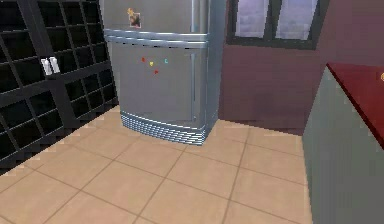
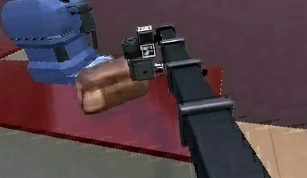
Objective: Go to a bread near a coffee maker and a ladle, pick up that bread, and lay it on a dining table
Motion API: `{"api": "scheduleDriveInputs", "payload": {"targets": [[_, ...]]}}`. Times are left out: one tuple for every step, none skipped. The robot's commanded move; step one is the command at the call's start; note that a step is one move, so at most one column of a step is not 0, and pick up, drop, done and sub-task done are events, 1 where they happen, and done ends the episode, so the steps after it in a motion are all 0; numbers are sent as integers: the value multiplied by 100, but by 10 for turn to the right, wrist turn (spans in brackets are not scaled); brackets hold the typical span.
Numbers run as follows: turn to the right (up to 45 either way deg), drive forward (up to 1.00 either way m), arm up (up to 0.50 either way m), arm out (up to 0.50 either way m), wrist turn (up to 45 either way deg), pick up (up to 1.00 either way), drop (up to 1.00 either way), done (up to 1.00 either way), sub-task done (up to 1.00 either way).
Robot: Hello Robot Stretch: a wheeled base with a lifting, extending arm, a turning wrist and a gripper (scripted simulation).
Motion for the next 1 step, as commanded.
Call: {"api": "scheduleDriveInputs", "payload": {"targets": [[0,0,0,0,-450,0,0,0,0]]}}
